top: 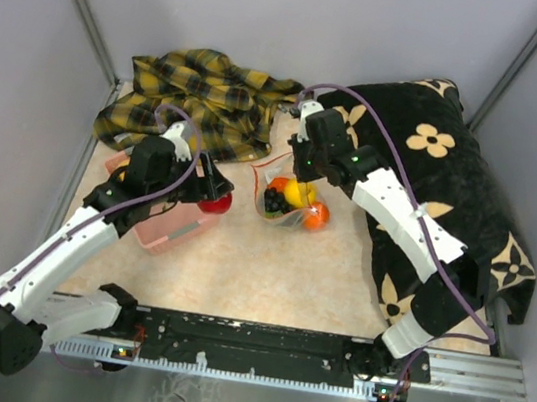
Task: Place the food in the zip-top bag and seal the zipper
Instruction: Pick up the fake fruit from the bin, then place the fake fruit in the zipper food storage bag.
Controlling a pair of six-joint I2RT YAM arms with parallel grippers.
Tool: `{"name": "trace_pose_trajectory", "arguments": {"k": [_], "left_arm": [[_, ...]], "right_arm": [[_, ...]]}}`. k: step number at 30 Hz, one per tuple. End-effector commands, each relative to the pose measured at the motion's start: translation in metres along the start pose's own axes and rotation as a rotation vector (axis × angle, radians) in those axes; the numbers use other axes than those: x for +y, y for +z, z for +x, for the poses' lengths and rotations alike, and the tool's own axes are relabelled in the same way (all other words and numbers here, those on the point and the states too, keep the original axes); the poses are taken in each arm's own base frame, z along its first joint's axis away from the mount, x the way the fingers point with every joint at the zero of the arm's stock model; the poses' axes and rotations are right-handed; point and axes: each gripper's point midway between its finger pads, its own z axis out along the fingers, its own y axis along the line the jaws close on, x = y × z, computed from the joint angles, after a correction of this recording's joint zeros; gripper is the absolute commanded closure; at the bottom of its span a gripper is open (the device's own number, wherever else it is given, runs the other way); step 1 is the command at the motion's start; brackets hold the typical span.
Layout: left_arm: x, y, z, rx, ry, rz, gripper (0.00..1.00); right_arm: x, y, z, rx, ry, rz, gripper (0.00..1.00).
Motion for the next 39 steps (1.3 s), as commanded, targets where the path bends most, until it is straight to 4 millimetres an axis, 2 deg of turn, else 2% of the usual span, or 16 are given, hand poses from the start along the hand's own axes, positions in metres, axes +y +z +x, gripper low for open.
{"name": "trace_pose_trajectory", "arguments": {"k": [1,5,14,24,29,39], "left_arm": [[-0.042,-0.006,-0.019,-0.12,-0.035,0.177,0.34],[-0.07,-0.011,-0.024,-0.16,-0.026,0.278,0.34],[-0.115,-0.012,-0.04,-0.323,-0.049,0.444,0.35],[-0.145,0.029,-0.019,-0.444,0.024,0.441,0.35],[-0.135,0.051,-0.017,-0.489,0.111,0.313,0.35],[-0.08,0.081,-0.012,-0.528,0.282,-0.041,0.31]], "right_arm": [[0.007,-0.037,-0.046,-0.151,-0.021,0.001,1.0],[0.013,-0.038,-0.046,-0.153,-0.026,0.001,1.0],[0.021,-0.038,-0.049,-0.155,-0.006,-0.008,1.0],[0.032,-0.037,-0.048,-0.127,0.003,-0.015,1.0],[0.033,-0.037,-0.045,-0.115,-0.001,-0.013,1.0],[0.036,-0.038,-0.04,-0.106,0.001,-0.028,1.0]]}}
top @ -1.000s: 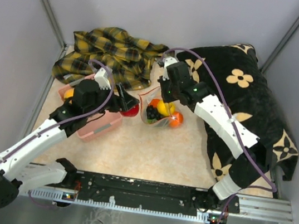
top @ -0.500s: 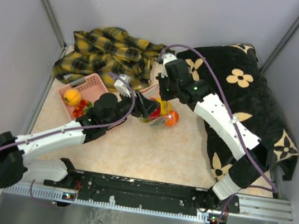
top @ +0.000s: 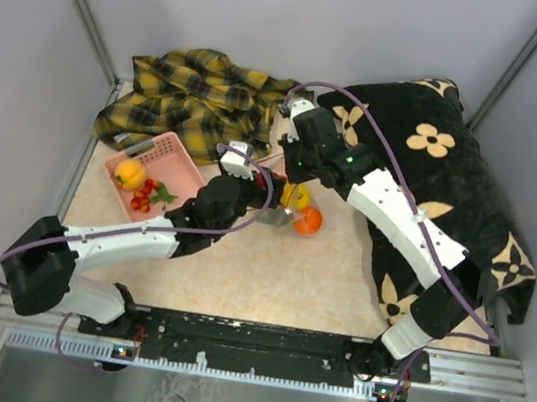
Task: Place the food in the zip-top bag and seal the zipper
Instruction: Place the fake fruit in the zipper food storage bag.
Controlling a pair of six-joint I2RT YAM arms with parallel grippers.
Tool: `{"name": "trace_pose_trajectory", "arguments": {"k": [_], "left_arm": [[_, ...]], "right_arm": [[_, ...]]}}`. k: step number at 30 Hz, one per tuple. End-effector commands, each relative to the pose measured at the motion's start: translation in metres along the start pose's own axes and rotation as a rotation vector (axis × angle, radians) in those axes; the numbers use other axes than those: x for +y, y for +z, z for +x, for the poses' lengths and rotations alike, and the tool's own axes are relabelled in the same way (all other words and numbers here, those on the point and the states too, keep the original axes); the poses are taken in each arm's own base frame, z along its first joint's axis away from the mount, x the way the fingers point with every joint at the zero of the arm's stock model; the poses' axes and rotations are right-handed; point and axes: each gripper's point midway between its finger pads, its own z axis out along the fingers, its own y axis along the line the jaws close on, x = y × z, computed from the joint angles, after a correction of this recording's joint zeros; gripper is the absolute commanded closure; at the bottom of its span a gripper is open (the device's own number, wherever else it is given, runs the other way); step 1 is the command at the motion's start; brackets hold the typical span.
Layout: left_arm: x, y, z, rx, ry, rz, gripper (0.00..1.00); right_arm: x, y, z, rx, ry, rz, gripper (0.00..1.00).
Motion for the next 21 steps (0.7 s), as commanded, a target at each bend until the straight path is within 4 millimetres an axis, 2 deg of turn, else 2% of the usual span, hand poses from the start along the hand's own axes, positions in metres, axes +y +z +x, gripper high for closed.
{"name": "trace_pose_trajectory", "arguments": {"k": [1,4,11,14,19,21], "left_arm": [[0.026,0.011,-0.012,-0.068,0.119,-0.177,0.3],[0.046,0.014,-0.012,-0.09,0.153,-0.295,0.27],[0.066,0.016,-0.015,-0.108,0.144,-0.462,0.19],[0.062,0.017,-0.013,-0.102,0.117,-0.436,0.13],[0.041,0.016,-0.012,-0.076,0.058,-0.301,0.02],[0.034,0.014,-0.012,-0.058,0.042,-0.265,0.0]], "right_arm": [[0.009,-0.018,-0.03,-0.104,0.019,-0.036,1.0],[0.01,-0.018,-0.028,-0.1,0.02,-0.043,1.0],[0.009,-0.014,-0.017,-0.068,0.016,-0.042,1.0],[0.011,-0.014,-0.014,-0.062,0.017,-0.051,1.0],[0.01,-0.011,-0.012,-0.059,0.017,-0.049,1.0],[0.01,-0.01,-0.011,-0.058,0.017,-0.048,1.0]]}}
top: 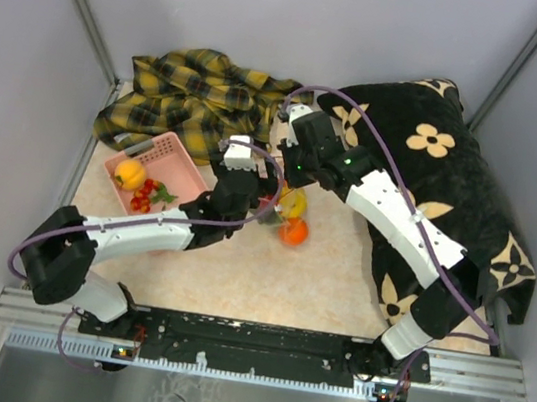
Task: Place the food in the zip-top bag and seal the zipper
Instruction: Place the fake fruit in the zipper food storage bag.
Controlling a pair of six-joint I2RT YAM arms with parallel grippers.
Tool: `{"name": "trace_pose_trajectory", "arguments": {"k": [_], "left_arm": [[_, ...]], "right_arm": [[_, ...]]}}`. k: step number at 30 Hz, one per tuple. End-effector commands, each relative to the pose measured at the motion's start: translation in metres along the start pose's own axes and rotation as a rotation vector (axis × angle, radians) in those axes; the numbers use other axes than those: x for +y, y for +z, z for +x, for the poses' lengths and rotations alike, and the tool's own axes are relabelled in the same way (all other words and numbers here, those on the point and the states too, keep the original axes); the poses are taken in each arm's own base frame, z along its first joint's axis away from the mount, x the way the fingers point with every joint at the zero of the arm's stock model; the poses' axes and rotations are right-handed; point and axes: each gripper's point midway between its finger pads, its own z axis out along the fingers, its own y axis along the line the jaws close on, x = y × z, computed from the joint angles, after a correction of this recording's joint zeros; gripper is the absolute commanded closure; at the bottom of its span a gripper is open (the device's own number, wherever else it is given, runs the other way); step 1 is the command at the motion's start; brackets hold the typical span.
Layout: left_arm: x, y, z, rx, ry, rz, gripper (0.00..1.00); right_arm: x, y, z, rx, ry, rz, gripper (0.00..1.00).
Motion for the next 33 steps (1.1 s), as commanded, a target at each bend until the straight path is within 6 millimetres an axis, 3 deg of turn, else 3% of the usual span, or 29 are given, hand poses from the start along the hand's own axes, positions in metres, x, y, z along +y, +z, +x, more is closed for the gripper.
{"name": "trace_pose_trajectory", "arguments": {"k": [1,8,16,21,33], "left_arm": [[-0.017,-0.014,-0.012,0.025,-0.069,0.108,0.0],[-0.022,-0.04,-0.028,0.098,-0.088,0.202,0.0],[-0.001,-0.071,-0.039,0.192,-0.058,0.22,0.0],[0.035,-0.078,-0.04,0.245,-0.056,0.13,0.01],[0.157,-0.066,-0.02,0.385,-0.067,-0.217,0.01]], "right_arm": [[0.007,-0.013,-0.022,-0.093,0.011,-0.027,1.0],[0.005,-0.009,-0.023,-0.095,0.012,-0.016,1.0],[-0.001,-0.005,-0.023,-0.098,0.013,0.013,1.0],[0.0,-0.001,-0.021,-0.105,0.013,-0.001,1.0],[0.001,0.006,-0.021,-0.119,-0.004,-0.007,1.0]]}}
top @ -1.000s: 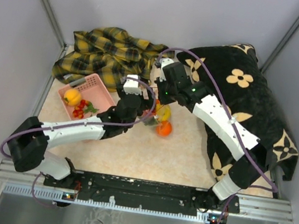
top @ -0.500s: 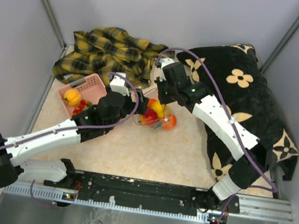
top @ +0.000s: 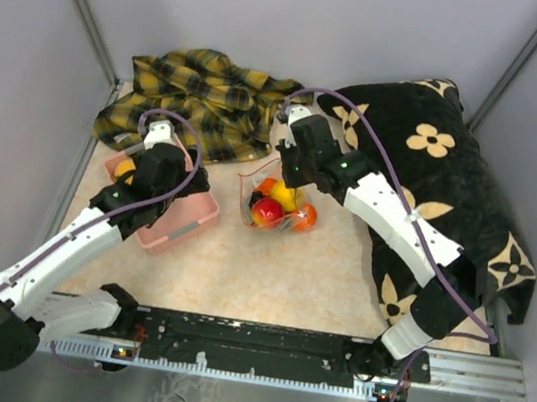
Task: Place the food in the zip-top bag and seal the zipper
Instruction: Place the fake fruit in the zipper food storage bag, then pick up the fake fruit from the bin.
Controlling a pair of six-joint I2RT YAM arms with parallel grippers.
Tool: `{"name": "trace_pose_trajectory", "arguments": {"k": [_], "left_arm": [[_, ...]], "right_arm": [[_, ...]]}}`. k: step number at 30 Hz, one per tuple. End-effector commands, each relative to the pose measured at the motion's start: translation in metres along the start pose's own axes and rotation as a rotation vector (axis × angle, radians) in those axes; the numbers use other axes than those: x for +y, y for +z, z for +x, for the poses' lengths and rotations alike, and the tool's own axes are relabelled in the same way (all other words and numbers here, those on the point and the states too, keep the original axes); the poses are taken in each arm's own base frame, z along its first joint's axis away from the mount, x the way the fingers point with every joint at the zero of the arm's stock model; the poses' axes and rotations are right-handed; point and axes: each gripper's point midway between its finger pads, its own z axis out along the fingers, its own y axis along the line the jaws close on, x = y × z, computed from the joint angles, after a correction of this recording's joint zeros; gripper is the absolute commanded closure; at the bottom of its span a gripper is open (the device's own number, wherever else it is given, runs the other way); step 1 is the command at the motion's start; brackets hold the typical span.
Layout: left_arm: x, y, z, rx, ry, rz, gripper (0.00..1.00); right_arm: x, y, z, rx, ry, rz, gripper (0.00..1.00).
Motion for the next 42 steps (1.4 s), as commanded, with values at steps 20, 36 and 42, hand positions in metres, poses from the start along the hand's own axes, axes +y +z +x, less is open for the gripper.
{"name": "trace_pose_trajectory", "arguments": {"k": [20,36,42], "left_arm": [[0.12,0.087,0.058,0.218,-0.276,-0.369,0.01],[0.16,0.139,0.091,0.321,-0.218,-0.546,0.22],[0.157,0.148,0.112,0.422,-0.196,-0.528,0.38]], "right_arm": [[-0.001,-0.01,-0.016,-0.1,-0.025,-0.024,1.0],[-0.002,-0.008,-0.012,-0.096,-0.035,-0.028,1.0],[-0.003,-0.009,-0.012,-0.104,-0.039,-0.027,1.0]]}}
